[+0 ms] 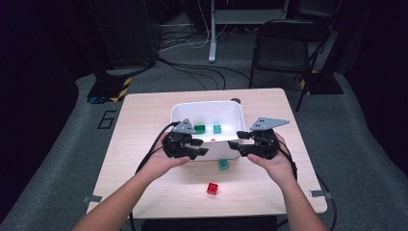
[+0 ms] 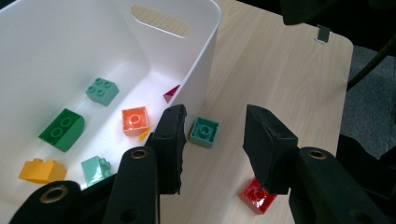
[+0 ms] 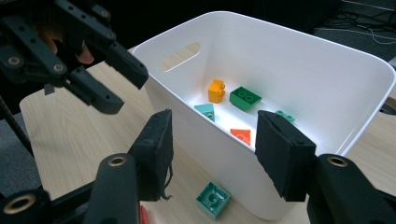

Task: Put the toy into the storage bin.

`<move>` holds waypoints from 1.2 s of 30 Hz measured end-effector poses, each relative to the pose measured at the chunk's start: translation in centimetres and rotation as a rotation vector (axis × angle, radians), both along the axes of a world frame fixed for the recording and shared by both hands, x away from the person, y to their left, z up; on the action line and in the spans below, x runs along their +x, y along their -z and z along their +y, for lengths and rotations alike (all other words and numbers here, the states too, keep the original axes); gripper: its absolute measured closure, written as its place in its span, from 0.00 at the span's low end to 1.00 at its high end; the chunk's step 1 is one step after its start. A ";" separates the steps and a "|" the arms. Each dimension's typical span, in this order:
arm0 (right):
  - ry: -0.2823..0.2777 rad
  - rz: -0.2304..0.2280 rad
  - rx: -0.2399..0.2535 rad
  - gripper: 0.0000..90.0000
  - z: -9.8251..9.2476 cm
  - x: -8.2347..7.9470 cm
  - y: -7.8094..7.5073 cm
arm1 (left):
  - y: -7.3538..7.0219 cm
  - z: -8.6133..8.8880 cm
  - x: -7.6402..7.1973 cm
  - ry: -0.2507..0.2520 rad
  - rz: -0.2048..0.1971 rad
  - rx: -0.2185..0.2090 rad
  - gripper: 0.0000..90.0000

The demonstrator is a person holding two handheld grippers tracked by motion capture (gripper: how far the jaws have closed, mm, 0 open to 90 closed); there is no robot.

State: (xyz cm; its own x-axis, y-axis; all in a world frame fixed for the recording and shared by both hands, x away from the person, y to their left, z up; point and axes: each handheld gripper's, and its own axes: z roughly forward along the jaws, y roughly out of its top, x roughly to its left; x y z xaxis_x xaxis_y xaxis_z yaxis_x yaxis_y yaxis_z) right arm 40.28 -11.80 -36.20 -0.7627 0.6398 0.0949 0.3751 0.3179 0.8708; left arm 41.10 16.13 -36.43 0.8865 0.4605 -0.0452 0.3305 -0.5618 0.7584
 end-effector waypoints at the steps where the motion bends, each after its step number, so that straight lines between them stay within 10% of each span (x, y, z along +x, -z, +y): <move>1: -0.001 0.001 0.000 0.51 0.0 0.0 0.0 | 0.2 0.0 -0.2 -0.002 0.005 -0.004 0.64; 36: -0.004 0.012 -0.005 0.51 0.2 0.0 0.3 | 10.9 -1.3 -2.9 0.107 0.061 0.073 0.54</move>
